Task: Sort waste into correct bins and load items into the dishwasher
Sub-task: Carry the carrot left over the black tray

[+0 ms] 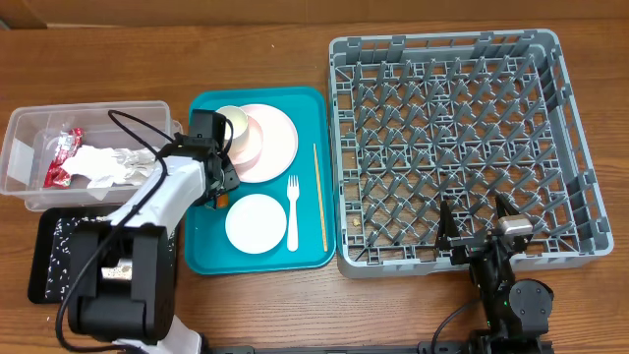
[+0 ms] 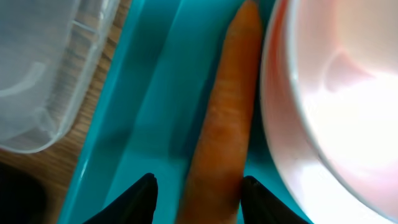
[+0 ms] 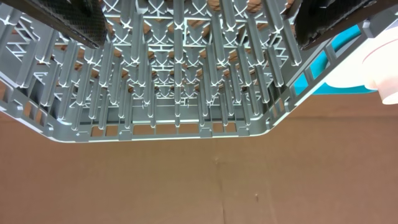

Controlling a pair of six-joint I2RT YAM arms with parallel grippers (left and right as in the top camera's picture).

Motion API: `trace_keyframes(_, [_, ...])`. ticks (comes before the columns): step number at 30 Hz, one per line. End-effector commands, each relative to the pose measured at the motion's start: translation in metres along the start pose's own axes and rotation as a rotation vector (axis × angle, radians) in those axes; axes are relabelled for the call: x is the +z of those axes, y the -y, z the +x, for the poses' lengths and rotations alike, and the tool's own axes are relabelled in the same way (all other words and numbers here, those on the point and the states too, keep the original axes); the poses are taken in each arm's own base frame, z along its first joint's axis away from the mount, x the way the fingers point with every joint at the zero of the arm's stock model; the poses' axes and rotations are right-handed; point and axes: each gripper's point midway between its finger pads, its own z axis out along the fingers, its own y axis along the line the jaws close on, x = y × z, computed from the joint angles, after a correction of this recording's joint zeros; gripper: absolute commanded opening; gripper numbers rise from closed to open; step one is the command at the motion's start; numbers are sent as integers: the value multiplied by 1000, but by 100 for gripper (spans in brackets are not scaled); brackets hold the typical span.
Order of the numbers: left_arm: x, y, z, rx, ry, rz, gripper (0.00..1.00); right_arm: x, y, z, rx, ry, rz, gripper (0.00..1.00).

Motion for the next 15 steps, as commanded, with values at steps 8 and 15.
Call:
trace_keyframes(8, [15, -10, 9, -2, -29, -51, 35, 0, 1, 2, 5, 3, 6, 100])
trace_keyframes(15, [15, -10, 9, -2, -29, -51, 29, 0, 1, 2, 5, 3, 5, 100])
